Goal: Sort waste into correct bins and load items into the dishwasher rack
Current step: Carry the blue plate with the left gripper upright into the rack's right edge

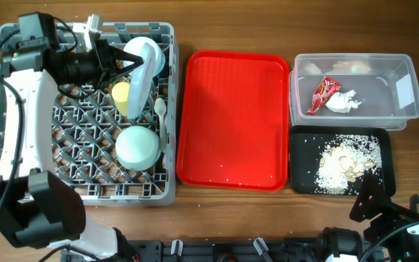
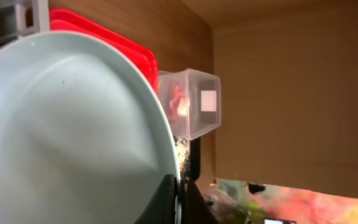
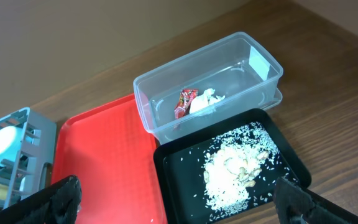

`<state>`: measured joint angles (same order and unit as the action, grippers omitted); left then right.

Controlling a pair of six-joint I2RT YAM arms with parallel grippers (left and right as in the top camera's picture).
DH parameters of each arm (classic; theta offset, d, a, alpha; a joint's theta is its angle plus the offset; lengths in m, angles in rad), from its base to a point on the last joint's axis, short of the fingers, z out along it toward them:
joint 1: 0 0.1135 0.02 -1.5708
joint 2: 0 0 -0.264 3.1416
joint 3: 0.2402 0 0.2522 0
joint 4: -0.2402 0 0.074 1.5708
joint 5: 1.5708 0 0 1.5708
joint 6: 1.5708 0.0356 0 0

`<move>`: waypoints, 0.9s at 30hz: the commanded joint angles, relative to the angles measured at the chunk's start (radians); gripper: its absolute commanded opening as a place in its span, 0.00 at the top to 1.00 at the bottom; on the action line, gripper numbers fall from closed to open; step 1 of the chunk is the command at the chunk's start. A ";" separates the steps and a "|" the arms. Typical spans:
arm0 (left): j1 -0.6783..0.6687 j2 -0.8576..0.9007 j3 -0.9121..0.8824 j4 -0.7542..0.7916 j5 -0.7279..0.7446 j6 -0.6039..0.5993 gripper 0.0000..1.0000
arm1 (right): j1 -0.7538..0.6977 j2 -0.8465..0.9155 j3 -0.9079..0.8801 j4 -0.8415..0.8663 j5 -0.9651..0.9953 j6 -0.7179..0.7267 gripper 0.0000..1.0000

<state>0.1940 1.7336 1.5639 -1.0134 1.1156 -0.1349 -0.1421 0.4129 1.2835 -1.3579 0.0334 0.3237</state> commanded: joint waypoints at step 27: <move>-0.016 0.013 0.000 0.157 0.021 -0.270 0.96 | -0.002 -0.006 -0.001 0.002 -0.006 -0.006 0.00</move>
<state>0.1825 1.7420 1.5631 -0.8810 1.2335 -0.2806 -0.1421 0.4129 1.2835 -1.3579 0.0334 0.3237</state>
